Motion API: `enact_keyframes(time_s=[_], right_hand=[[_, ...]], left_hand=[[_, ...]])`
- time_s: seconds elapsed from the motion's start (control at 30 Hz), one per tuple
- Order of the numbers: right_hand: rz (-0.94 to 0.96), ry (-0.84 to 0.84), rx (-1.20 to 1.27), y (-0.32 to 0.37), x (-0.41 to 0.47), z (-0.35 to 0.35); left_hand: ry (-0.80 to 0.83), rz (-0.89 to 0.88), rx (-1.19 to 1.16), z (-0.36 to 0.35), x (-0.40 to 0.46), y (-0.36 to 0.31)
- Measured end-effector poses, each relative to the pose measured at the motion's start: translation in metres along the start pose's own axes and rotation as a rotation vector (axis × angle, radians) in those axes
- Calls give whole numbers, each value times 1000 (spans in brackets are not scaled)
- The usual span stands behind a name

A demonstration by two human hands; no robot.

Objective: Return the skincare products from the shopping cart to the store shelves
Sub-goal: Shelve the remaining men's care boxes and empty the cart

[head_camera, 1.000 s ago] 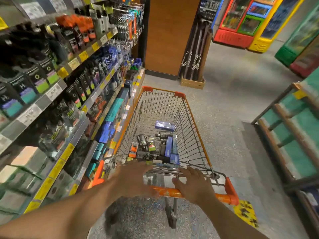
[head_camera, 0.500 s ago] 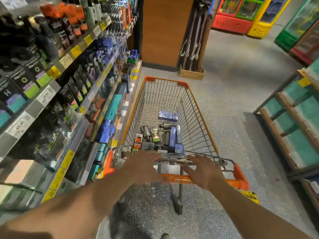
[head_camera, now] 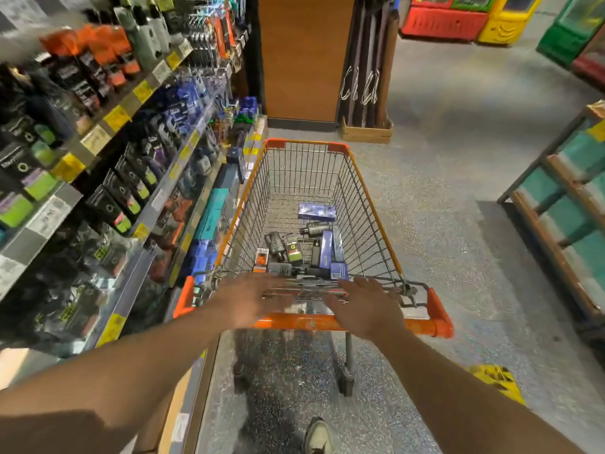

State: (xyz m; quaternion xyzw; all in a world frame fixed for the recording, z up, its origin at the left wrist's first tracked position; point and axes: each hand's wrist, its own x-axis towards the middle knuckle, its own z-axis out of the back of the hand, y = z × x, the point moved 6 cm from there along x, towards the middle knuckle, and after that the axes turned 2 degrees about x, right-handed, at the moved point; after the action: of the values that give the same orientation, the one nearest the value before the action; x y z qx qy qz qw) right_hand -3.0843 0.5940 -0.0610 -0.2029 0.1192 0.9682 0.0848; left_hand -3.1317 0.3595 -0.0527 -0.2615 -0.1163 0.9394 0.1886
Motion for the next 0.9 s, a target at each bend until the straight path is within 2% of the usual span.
enact_keyframes(time_s=[0.3, 0.73, 0.9], right_hand=[[16, 4, 8, -2, 57, 22], [77, 26, -16, 4, 136, 52], [43, 33, -11, 12, 172, 65]], left_hand=[[-41, 76, 16, 24, 55, 13], [-7, 40, 18, 65, 131, 33], [28, 34, 13, 88, 161, 40]])
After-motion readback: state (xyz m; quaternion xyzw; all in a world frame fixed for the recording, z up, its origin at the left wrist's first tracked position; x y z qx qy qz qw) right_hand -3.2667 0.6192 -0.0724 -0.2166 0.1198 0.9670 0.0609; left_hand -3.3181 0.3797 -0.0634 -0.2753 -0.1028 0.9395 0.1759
